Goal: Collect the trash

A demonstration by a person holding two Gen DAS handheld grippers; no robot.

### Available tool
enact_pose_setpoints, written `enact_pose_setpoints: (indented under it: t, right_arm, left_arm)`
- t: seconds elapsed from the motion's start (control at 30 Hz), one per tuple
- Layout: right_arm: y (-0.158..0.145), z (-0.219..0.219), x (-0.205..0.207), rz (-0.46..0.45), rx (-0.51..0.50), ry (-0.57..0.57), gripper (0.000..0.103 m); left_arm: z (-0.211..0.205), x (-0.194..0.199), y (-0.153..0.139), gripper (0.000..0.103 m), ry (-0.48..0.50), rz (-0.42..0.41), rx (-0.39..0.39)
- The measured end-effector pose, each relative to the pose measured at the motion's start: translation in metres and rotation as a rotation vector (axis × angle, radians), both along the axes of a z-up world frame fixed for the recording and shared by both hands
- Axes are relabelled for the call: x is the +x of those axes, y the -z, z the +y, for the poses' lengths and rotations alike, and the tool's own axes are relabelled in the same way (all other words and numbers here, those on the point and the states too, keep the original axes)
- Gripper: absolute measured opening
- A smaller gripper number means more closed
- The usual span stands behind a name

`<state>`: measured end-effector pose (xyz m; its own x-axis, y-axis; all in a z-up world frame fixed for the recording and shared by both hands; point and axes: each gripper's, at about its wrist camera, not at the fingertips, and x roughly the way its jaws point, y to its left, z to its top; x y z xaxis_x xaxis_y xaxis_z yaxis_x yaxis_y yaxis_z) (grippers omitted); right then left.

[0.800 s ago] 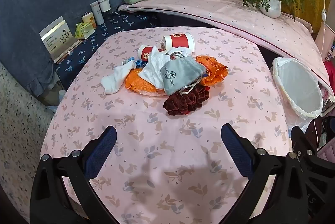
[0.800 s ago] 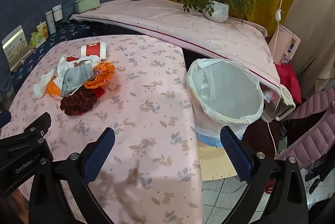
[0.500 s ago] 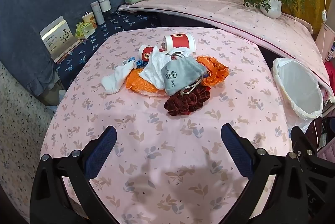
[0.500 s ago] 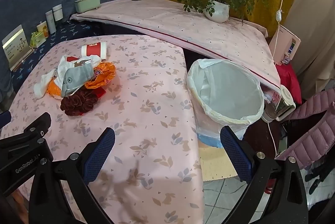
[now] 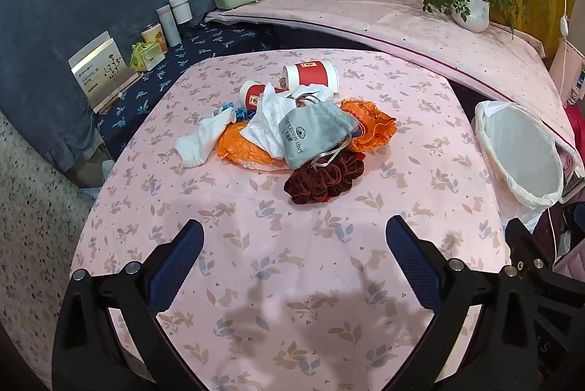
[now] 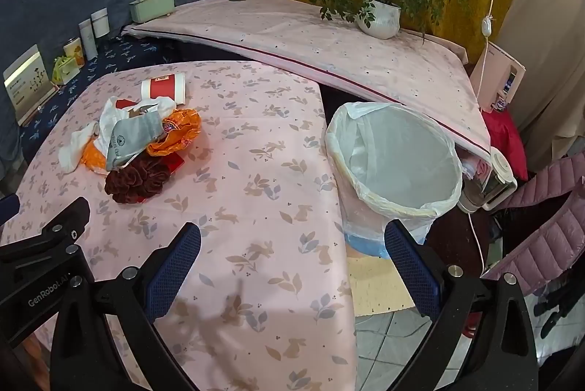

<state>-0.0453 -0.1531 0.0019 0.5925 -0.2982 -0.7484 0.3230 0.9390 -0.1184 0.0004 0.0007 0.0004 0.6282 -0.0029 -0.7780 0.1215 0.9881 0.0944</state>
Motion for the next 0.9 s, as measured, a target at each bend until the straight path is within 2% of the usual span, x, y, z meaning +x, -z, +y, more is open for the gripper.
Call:
enact_pose_setpoints:
  t: [0.9]
  right_arm:
    - [0.0051, 0.0027, 0.0046, 0.005, 0.005, -0.004, 0.096]
  left_arm:
    - [-0.0025, 0.0066, -0.0052, 0.095, -0.003, -0.009, 0.003]
